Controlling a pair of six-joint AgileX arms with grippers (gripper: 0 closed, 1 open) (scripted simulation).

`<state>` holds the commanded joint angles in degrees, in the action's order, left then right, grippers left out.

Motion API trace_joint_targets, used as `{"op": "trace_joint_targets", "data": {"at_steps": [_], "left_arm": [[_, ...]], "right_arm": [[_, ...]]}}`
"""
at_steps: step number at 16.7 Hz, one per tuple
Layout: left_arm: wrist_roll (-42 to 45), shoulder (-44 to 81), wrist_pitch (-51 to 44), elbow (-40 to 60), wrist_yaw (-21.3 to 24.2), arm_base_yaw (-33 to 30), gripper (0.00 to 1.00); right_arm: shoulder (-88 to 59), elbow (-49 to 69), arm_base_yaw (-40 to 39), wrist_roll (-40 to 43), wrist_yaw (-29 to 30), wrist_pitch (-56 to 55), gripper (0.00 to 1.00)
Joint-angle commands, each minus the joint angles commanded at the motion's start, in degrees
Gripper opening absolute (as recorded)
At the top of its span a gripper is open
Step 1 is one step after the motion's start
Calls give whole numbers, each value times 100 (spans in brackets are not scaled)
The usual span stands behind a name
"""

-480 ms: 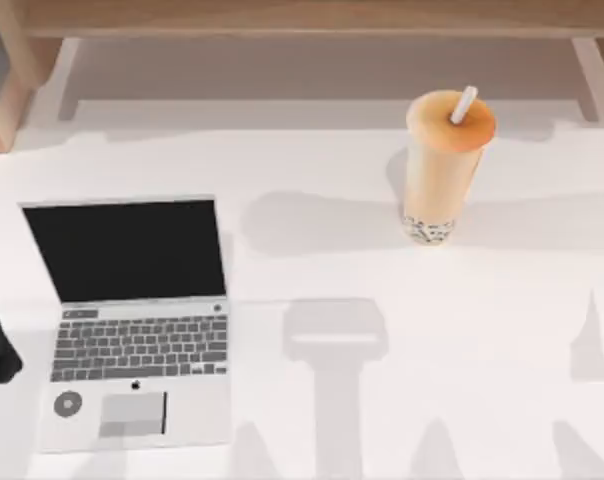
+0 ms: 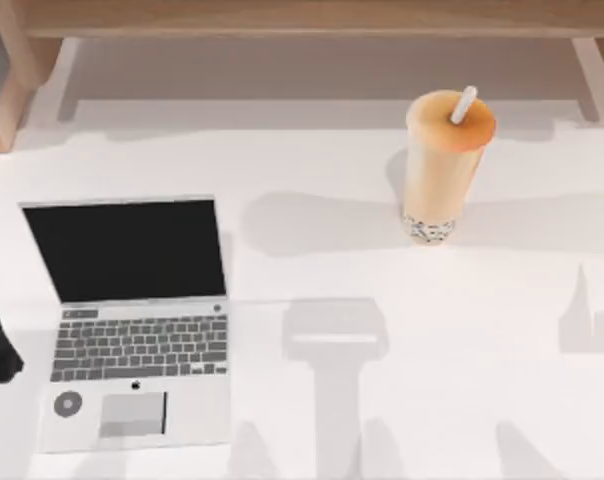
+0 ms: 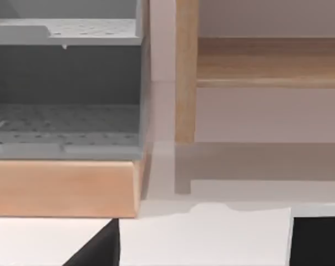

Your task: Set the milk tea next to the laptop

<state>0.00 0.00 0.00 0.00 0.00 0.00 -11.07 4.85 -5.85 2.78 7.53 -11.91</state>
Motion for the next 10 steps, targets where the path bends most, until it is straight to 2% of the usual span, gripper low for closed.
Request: {"op": "trace_joint_targets", "data": {"at_steps": [4,10], "left_arm": [[0,0,0,0,0,0,100],[0,0,0,0,0,0,100]], "right_arm": [[-1807,510,-715,287,958,-1589,100],[-5538,1246,-1958,470,2434,-4264,100]]}}
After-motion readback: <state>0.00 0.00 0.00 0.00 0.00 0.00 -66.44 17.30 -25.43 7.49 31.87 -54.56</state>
